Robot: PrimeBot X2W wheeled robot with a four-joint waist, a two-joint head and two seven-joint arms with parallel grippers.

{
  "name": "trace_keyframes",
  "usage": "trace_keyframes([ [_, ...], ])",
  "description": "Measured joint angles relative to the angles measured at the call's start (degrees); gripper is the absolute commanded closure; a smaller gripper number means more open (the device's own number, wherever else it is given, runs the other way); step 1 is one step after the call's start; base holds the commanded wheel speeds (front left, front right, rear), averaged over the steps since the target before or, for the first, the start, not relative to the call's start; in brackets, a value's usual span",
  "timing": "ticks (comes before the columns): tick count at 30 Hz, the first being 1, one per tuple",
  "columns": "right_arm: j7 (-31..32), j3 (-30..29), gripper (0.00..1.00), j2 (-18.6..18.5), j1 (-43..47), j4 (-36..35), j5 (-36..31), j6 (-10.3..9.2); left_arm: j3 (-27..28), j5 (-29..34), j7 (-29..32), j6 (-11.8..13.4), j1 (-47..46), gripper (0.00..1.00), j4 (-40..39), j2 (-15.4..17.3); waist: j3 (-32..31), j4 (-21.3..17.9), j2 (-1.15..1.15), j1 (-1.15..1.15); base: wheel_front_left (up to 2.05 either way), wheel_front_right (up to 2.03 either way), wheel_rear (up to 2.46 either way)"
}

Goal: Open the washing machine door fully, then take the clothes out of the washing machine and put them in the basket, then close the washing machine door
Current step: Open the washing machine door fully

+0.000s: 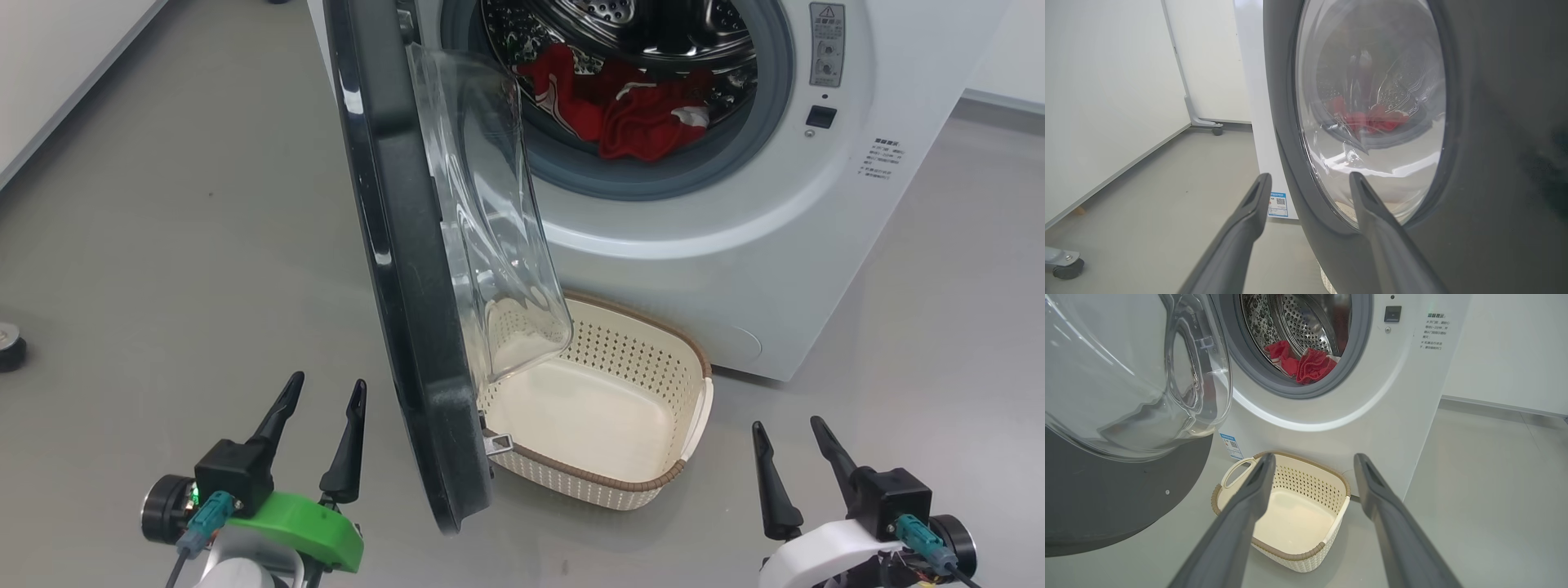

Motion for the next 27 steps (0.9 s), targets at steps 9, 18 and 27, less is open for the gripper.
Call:
trace_keyframes([
  [9, 0.0, -0.6, 0.0, 0.7, 0.1, 0.2, -0.7, -0.01, 0.3, 0.4, 0.0, 0.0, 0.0, 0.0, 0.4, 0.0, -0.2, -0.1, 0.0, 0.0, 0.0, 0.0, 0.0],
  [18, 0.0, -0.9, 0.0, 1.3, 0.2, 0.3, -1.6, -0.01, 0.5, 0.5, 0.0, 0.0, 0.0, 0.0, 0.8, 0.0, -0.4, -0.1, 0.0, 0.0, 0.0, 0.0, 0.0],
  [27, 0.0, -1.5, 0.0, 1.8, 0.7, 0.3, -2.0, -0.01, 0.5, 1.0, 0.0, 0.0, 0.0, 1.0, 1.4, 0.0, -0.8, -0.2, 0.0, 0.0, 0.0, 0.0, 0.0],
])
